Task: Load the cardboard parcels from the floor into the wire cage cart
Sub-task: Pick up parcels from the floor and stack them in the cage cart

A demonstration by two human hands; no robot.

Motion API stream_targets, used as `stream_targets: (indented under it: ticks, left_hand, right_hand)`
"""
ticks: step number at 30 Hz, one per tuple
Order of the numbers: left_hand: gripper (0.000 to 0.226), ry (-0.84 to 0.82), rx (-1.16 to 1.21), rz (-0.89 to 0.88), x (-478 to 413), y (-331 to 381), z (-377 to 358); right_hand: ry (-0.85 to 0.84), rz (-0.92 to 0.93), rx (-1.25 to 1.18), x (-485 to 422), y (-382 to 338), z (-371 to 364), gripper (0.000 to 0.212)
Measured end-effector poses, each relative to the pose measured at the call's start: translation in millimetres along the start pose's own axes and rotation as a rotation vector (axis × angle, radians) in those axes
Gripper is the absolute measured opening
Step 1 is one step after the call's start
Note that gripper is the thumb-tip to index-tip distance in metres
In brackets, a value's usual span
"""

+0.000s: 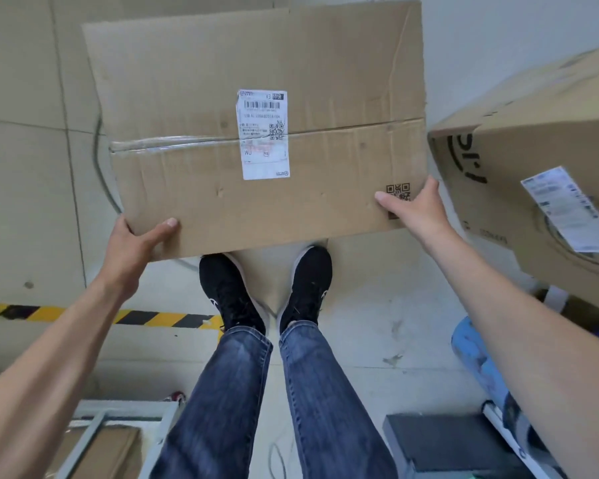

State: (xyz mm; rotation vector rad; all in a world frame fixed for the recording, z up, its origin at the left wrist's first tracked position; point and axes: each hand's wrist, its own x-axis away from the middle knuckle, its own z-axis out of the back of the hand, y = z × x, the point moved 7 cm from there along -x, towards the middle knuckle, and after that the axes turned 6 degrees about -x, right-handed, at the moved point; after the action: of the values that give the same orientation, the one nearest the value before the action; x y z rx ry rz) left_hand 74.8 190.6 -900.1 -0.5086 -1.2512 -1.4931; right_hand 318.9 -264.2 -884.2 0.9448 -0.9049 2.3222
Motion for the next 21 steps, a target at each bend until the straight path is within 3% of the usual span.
stream_targets:
  ticks: [5,12,16,21]
  left_hand:
    - [0.051,0.058,0.053,0.038,81,31,43]
    - [0.044,0.139,0.088,0.005,233,102,141]
    - [0.065,0.146,0.104,-0.036,322,152,201]
    - [0.05,0.231,0.199,-0.092,431,199,265]
  right_hand:
    - [0.002,0.001,0.038,68,-41,42,0.105]
    - [0.006,0.054,-0.016,226,-125,120,0.103]
    - [-0.008,0.126,-0.006,316,-184,167,0.108]
    - [-0.006,0.268,0.046,401,-261,220,0.102]
